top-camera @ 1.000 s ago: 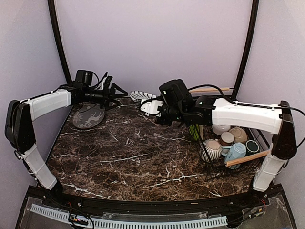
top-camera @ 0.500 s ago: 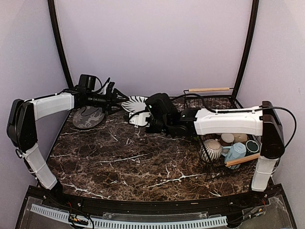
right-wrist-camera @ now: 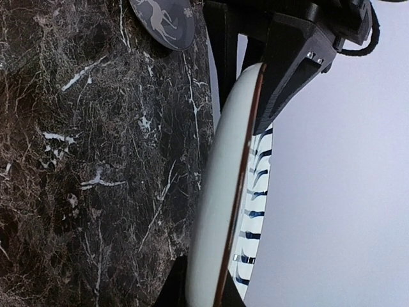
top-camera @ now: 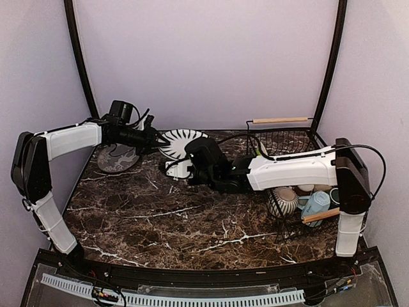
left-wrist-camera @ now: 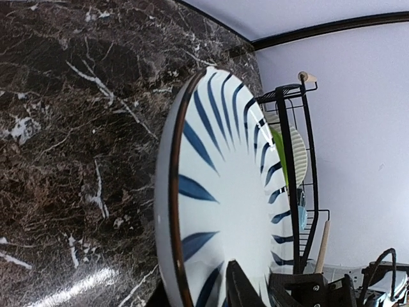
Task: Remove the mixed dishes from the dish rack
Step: Pass from the right arm to the left
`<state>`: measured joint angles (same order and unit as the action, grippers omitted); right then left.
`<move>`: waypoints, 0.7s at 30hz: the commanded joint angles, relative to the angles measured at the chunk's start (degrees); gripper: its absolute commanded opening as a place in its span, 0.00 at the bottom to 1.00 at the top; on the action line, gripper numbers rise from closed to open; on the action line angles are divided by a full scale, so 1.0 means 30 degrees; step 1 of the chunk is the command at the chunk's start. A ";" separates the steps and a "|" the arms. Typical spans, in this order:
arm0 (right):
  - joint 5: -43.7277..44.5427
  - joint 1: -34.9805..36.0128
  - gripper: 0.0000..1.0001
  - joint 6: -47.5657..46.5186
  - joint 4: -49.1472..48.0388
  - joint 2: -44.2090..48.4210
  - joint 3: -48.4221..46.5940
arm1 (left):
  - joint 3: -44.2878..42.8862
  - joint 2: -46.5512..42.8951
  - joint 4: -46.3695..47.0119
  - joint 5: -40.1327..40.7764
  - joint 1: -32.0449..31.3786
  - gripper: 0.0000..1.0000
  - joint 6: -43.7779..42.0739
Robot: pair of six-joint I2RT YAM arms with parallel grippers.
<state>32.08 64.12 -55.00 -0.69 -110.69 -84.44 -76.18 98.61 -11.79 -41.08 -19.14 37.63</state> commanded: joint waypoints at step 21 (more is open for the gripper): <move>0.0851 -0.0320 0.98 0.4721 -0.2277 0.1790 0.0893 | -0.1009 -0.0563 -0.2000 0.1456 0.5974 0.01 -0.2303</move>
<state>32.56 64.55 -45.65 -6.04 -111.46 -83.66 -78.19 99.33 -19.42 -38.06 -8.93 32.42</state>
